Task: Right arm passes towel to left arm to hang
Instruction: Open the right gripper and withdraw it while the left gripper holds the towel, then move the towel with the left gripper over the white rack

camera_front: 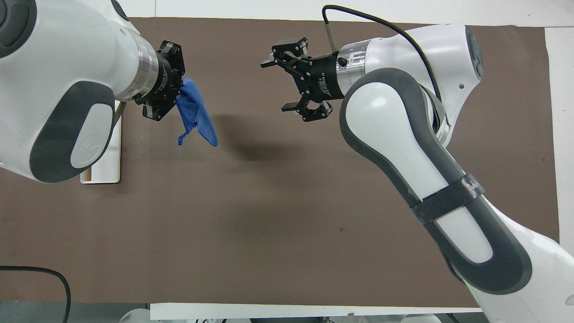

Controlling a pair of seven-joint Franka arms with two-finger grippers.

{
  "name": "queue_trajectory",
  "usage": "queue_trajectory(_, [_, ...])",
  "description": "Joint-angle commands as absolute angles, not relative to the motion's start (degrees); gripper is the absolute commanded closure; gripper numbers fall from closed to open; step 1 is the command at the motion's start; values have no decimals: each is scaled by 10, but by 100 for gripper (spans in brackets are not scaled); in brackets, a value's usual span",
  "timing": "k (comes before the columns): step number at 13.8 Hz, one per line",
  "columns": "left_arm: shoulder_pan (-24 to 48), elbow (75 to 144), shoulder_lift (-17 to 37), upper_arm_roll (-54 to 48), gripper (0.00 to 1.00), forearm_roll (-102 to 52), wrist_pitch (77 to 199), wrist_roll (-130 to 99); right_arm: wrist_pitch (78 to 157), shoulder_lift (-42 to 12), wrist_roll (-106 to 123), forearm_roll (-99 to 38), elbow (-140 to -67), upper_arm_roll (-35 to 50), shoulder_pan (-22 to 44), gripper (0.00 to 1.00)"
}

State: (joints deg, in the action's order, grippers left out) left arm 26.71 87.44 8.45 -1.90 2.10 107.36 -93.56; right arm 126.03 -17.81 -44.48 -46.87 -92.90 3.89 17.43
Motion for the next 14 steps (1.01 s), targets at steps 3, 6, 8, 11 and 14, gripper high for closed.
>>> queue_trajectory(3, [276,898,69,-16,100,91,1012,-832,1152,-152,-200,-262,-962,45,45,0])
queue_trajectory(6, [249,917,60,-13,100,110,989,-697,1101,-128,-57,-151,-959,44,-30,0])
queue_trajectory(8, [227,939,51,-13,100,112,998,-668,1079,-110,-36,-58,-949,44,-57,0])
queue_trajectory(11, [194,940,51,-14,100,133,1006,-642,978,-100,-34,35,-885,42,-74,0])
queue_trajectory(14, [155,947,52,-14,100,133,1036,-614,892,-70,-5,74,-822,36,-87,0])
